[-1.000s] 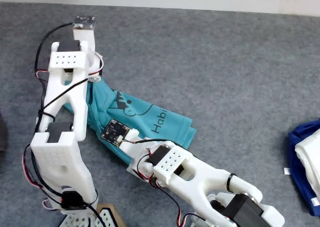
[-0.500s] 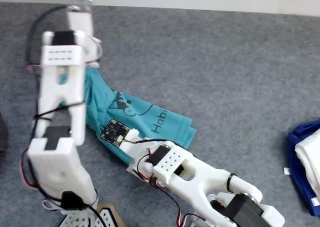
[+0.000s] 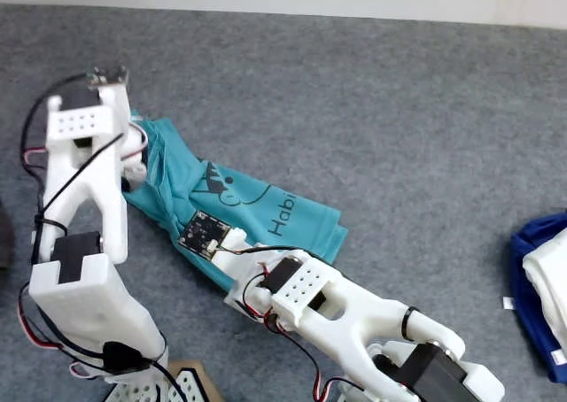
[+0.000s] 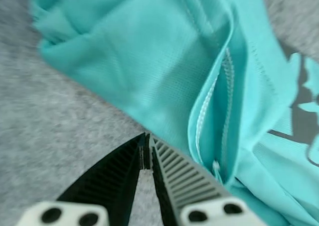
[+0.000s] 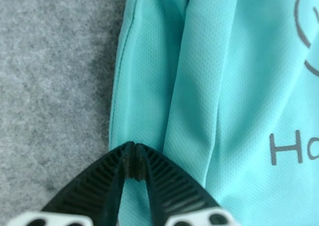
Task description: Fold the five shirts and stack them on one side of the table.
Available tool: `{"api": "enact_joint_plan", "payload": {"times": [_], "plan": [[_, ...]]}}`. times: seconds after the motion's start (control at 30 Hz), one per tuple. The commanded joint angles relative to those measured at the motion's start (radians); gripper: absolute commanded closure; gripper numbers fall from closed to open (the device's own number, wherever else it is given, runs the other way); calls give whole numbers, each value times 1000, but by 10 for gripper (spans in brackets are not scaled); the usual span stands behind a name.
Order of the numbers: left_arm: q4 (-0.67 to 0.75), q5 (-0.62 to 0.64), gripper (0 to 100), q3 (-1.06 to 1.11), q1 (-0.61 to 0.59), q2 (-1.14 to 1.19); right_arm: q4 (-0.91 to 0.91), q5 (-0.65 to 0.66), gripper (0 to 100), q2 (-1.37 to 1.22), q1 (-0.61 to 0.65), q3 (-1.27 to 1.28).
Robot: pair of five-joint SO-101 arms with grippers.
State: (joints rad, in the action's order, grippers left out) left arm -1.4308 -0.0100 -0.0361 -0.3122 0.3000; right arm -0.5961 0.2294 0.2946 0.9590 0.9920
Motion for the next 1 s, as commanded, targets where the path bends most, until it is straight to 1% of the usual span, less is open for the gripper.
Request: {"api": "enact_joint_plan", "payload": {"times": [0.0,0.23,0.5,0.6,0.77,0.97], "plan": [[81,5,993,31,45,-27,-8,11,982,-1,8,-47],[196,5,993,42,99,-21,-8,11,982,-1,7,-47],[215,8,993,35,199,-21,-8,11,982,-1,7,-48],[276,8,993,45,229,-19,-10,11,982,-1,7,-48],[319,8,993,30,252,47,-35,11,982,1,5,-54],[311,8,993,-2,245,110,-36,11,982,28,1,-53]]}}
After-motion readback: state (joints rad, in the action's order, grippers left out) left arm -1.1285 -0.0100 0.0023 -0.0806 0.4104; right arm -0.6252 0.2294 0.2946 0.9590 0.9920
